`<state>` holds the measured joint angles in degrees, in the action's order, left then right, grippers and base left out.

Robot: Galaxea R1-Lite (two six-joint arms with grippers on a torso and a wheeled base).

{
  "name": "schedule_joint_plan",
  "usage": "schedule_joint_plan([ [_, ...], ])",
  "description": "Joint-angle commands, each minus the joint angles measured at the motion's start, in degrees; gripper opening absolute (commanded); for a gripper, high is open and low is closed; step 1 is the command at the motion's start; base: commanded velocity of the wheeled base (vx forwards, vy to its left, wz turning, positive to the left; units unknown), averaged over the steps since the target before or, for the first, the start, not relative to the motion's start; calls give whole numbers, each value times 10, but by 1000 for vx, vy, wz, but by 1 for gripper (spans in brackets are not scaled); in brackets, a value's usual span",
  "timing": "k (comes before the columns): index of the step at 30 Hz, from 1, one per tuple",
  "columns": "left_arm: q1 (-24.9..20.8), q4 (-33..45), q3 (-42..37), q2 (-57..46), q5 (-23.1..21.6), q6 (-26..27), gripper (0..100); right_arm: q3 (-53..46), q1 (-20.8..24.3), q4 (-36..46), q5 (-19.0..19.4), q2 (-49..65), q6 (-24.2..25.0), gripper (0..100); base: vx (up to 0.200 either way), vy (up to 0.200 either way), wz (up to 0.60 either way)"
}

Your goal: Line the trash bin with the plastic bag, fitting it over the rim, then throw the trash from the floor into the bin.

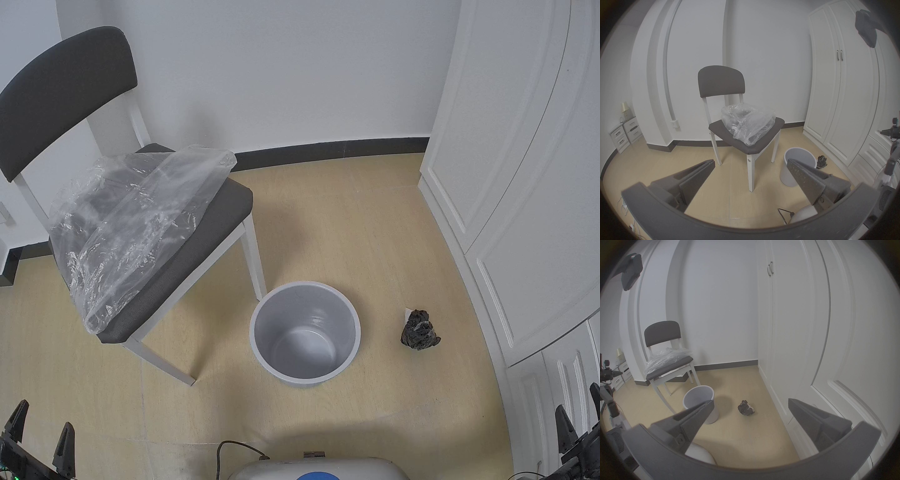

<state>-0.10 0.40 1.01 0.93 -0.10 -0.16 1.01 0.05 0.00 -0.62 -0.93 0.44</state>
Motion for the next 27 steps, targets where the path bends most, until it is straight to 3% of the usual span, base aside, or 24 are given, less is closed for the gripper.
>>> schedule_joint_plan([
  [1, 0, 0, -10, -9, 0, 0, 100, -9, 0, 0, 0, 9, 0, 100, 0, 0, 0],
  [14, 1, -1, -10, -9, -5, 9, 100, -9, 0, 0, 2, 9, -18, 100, 0, 0, 0],
  [22, 1, -5, -9, -9, 5, -21, 100, -9, 0, -3, -2, 9, 10, 100, 0, 0, 0],
  [26, -3, -78, 68, -3, 4, -65, 100, 9, 0, -33, -1, 9, 11, 100, 0, 0, 0],
  [27, -19, -73, 158, 43, -15, -90, 100, 102, 8, -120, 26, -19, 34, 100, 0, 0, 0],
])
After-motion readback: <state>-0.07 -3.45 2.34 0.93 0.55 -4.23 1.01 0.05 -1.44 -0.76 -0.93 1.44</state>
